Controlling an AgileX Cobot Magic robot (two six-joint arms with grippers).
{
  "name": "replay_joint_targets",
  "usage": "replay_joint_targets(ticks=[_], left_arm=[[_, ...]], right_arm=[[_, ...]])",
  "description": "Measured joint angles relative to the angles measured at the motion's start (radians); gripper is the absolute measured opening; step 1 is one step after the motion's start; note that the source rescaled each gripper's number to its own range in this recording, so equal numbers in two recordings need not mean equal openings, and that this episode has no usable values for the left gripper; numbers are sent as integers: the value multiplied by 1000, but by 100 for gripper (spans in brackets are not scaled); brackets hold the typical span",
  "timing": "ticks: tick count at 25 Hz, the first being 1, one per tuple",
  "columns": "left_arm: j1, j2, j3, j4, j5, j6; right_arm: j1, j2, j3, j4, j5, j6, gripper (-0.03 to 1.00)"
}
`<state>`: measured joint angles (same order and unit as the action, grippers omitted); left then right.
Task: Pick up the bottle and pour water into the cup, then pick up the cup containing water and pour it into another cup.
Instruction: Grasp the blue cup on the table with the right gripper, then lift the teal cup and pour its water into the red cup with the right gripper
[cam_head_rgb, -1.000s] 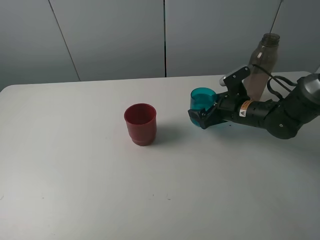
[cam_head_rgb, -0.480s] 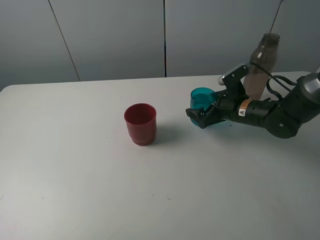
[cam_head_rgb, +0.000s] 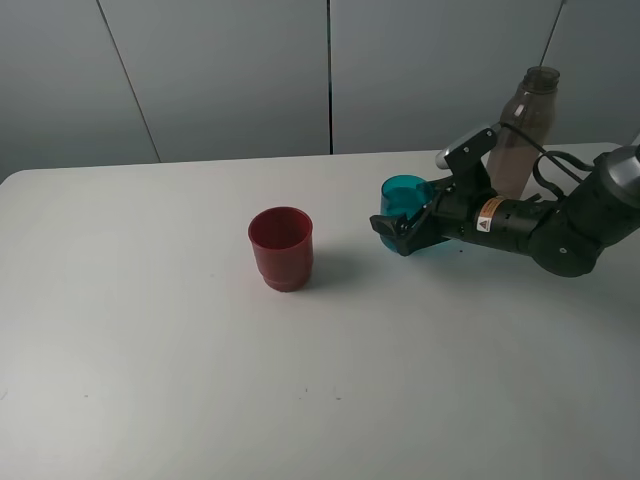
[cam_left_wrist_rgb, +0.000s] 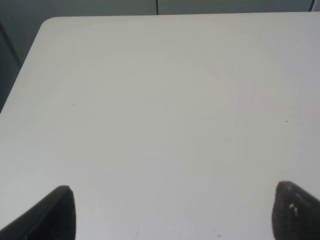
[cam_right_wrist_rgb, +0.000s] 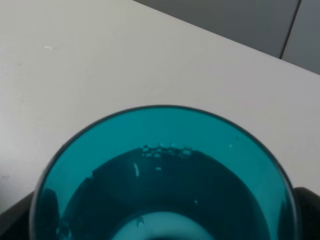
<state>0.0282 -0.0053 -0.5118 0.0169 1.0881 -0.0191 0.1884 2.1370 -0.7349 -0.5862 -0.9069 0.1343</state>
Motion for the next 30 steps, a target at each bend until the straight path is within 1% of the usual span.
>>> replay_joint_targets(ticks=[8, 9, 10, 11, 12, 13, 25, 28, 30], left_arm=[[0, 0, 0, 0, 0, -2], [0, 0, 0, 0, 0, -2], [0, 0, 0, 0, 0, -2], [0, 0, 0, 0, 0, -4], [0, 0, 0, 0, 0, -4], [0, 0, 0, 0, 0, -4], [0, 0, 0, 0, 0, -4], [0, 0, 0, 0, 0, -4], [0, 0, 0, 0, 0, -4]], right_arm=[[0, 0, 0, -5, -12, 0, 99], [0, 0, 0, -5, -15, 0, 90], [0, 0, 0, -5, -18, 0, 75], [0, 0, 0, -6, -21, 0, 48], [0, 0, 0, -8, -22, 0, 15], [0, 0, 0, -9, -22, -4, 11], [0, -4, 0, -15, -20, -4, 12], [0, -36, 0, -24, 8, -4, 12], [0, -72, 0, -26, 8, -4, 12]])
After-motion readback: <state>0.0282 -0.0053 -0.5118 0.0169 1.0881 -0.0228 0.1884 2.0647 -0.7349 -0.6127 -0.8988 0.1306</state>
